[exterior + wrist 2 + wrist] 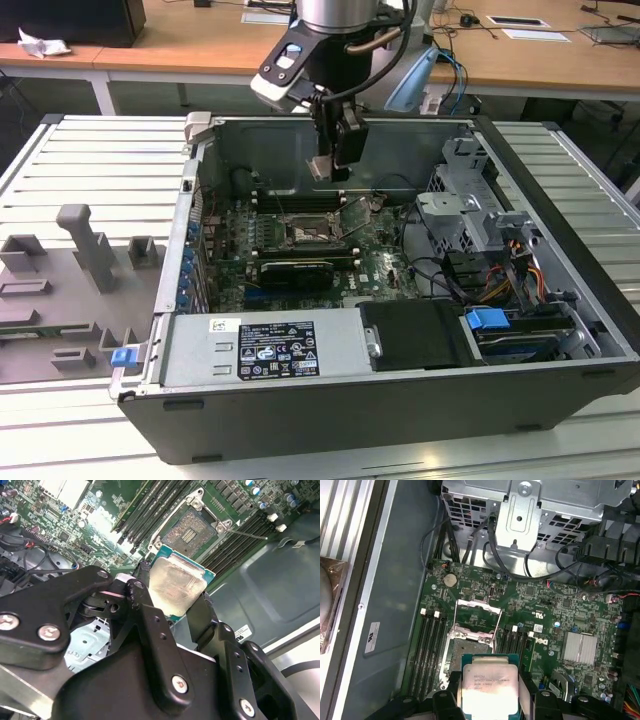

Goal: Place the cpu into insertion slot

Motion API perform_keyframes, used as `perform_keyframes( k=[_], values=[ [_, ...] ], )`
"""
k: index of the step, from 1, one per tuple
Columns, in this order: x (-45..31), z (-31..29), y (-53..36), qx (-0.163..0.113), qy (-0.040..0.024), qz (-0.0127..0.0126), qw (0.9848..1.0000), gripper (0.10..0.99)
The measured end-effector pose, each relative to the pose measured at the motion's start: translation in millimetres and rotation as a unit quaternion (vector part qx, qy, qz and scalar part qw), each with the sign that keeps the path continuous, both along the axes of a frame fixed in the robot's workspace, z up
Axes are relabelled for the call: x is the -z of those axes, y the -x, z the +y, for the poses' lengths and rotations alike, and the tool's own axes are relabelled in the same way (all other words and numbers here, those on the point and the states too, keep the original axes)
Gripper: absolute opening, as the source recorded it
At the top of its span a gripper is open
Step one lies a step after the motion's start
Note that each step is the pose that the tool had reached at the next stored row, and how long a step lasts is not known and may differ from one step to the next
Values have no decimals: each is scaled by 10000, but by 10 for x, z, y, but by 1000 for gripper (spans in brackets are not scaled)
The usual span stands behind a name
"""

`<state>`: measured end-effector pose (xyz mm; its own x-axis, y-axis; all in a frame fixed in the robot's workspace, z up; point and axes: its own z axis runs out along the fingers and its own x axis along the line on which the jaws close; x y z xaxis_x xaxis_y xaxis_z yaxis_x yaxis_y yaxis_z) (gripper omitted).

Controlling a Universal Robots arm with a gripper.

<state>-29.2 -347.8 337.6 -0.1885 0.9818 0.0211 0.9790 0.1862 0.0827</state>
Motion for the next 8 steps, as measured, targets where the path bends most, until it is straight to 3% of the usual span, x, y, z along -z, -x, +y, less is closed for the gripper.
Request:
perform_keyframes(
  k=[8],
  values=[
    [18, 0, 0, 157, 0, 1, 9999, 537]
  ],
)
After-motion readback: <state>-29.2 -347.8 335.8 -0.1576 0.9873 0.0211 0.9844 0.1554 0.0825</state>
